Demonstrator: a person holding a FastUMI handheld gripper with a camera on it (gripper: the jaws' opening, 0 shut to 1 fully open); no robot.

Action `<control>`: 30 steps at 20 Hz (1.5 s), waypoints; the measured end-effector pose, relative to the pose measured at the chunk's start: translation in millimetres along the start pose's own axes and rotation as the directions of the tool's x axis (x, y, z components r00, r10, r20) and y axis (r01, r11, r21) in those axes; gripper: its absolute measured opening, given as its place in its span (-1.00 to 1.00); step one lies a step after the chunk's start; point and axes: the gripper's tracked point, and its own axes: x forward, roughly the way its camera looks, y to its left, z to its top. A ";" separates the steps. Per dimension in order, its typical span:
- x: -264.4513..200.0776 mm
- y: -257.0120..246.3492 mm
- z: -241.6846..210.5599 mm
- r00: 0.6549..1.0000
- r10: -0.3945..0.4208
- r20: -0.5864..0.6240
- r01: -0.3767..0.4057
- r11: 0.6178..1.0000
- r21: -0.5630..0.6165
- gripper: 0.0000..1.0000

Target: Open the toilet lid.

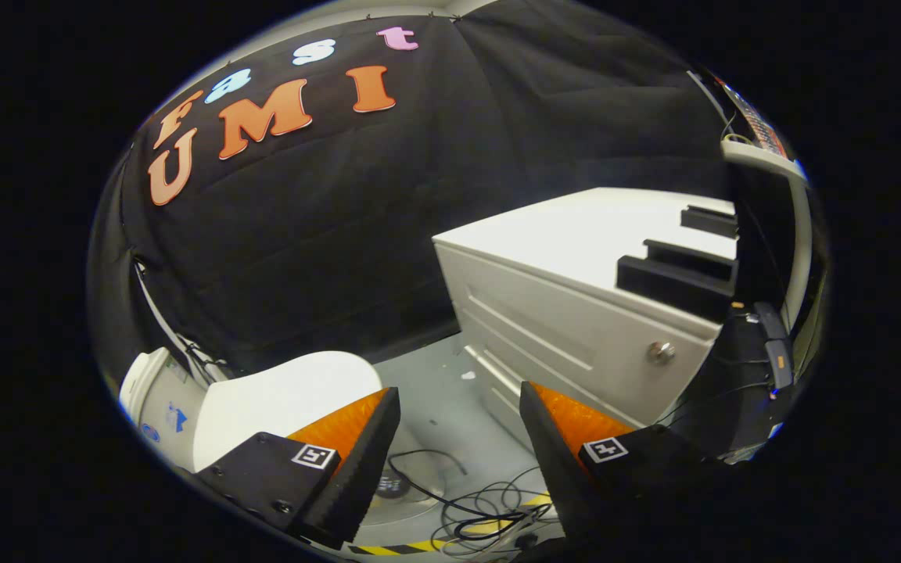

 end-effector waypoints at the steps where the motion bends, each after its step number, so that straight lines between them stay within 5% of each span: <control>1: -1.8 -11.6 2.8 1.000 -0.020 0.008 0.020 1.000 -0.004 0.98; 3: -6.1 -16.1 -7.2 1.000 -0.005 -0.013 0.006 0.999 0.035 0.97; 6: -10.8 23.7 -45.2 0.984 0.130 -0.119 -0.116 0.986 0.119 0.97; 12: -34.9 95.4 -123.4 0.861 0.341 -0.376 -0.290 0.938 0.189 0.97; 15: -34.1 106.4 -144.9 0.818 0.375 -0.437 -0.261 0.918 0.300 0.98; 19: -22.2 95.9 -153.7 0.805 0.401 -0.438 -0.126 0.836 0.533 0.94; 23: -14.9 83.7 -156.5 0.801 0.412 -0.434 -0.057 0.775 0.630 0.90; 26: -16.0 88.2 -167.7 0.778 0.419 -0.468 -0.058 0.790 0.611 0.85; 30: -20.7 102.0 -177.8 0.736 0.456 -0.500 -0.078 0.791 0.607 0.38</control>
